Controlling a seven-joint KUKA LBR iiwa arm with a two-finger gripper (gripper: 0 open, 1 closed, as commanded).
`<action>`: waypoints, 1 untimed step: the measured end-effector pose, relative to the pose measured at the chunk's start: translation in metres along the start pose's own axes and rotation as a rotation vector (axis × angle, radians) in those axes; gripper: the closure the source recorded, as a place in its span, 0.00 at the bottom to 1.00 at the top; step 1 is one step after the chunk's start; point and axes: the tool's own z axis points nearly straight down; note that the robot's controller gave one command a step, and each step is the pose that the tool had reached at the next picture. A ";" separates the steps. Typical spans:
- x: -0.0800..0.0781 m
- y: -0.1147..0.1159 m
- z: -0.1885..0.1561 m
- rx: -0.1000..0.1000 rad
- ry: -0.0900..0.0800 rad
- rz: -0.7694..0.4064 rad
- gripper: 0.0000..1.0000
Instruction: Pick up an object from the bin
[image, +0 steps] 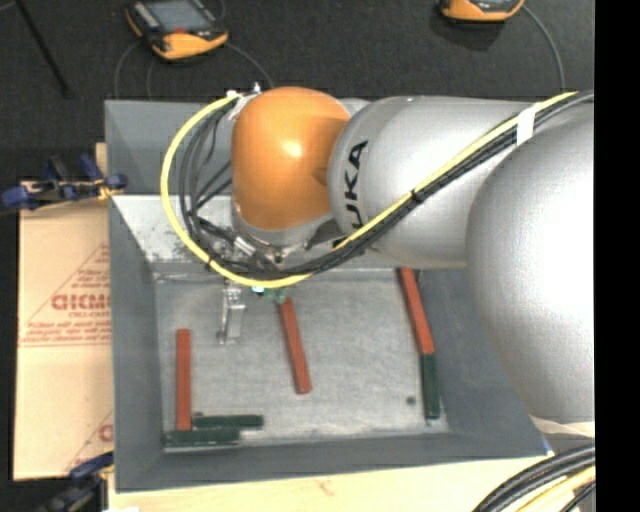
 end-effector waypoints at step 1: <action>-0.002 -0.001 -0.005 -0.002 -0.008 0.003 0.00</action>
Offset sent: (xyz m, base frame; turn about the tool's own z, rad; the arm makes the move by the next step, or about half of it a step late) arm 0.0264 0.0235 -0.1250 0.0030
